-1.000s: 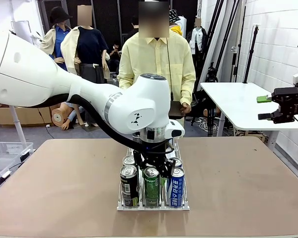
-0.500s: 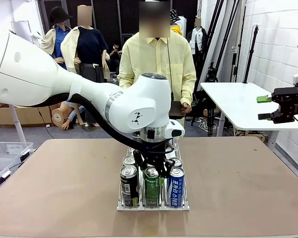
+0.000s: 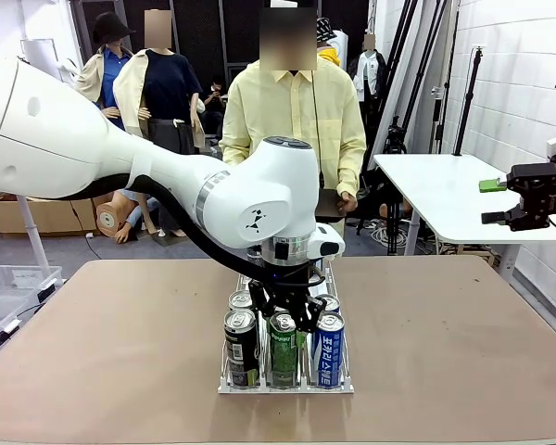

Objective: Retrieve and hand over the desired beverage to the person.
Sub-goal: Pick up a can of the same type that the person held from the Automatic Can Dispenser.

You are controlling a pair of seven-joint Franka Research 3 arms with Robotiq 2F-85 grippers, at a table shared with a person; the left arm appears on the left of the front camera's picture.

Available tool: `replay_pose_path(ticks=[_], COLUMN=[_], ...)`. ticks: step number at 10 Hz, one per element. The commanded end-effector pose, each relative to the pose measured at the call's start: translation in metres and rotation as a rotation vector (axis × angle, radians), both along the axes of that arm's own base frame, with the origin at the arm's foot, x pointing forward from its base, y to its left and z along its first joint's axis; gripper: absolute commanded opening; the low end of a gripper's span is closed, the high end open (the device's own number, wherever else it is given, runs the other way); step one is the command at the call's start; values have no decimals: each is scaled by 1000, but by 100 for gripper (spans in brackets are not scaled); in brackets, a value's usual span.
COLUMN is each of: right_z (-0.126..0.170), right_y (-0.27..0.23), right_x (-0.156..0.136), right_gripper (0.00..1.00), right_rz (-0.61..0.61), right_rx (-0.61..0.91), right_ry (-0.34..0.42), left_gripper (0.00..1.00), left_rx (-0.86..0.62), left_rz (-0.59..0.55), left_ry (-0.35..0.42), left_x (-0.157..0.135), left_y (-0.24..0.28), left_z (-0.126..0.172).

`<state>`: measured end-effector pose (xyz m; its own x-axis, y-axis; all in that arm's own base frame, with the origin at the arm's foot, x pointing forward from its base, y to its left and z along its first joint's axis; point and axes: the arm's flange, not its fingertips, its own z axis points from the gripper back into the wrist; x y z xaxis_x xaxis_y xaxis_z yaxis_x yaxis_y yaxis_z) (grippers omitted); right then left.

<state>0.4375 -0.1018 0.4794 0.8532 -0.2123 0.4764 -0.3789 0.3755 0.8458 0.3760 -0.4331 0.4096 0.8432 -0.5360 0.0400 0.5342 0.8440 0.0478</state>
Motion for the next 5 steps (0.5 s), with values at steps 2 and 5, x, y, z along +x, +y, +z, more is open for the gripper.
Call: replay_pose_path(ticks=[2, 5], right_z=[2, 2], right_y=[0, 0], right_x=[0, 0], right_gripper=[100, 100], right_rz=[7, 7], right_rx=[9, 9], right_ry=[1, 1], left_gripper=[0, 0], left_rx=[1, -61], left_rz=[2, -41], left_ry=[2, -15], left_x=[1, 8], left_y=[9, 21], left_z=[18, 65])
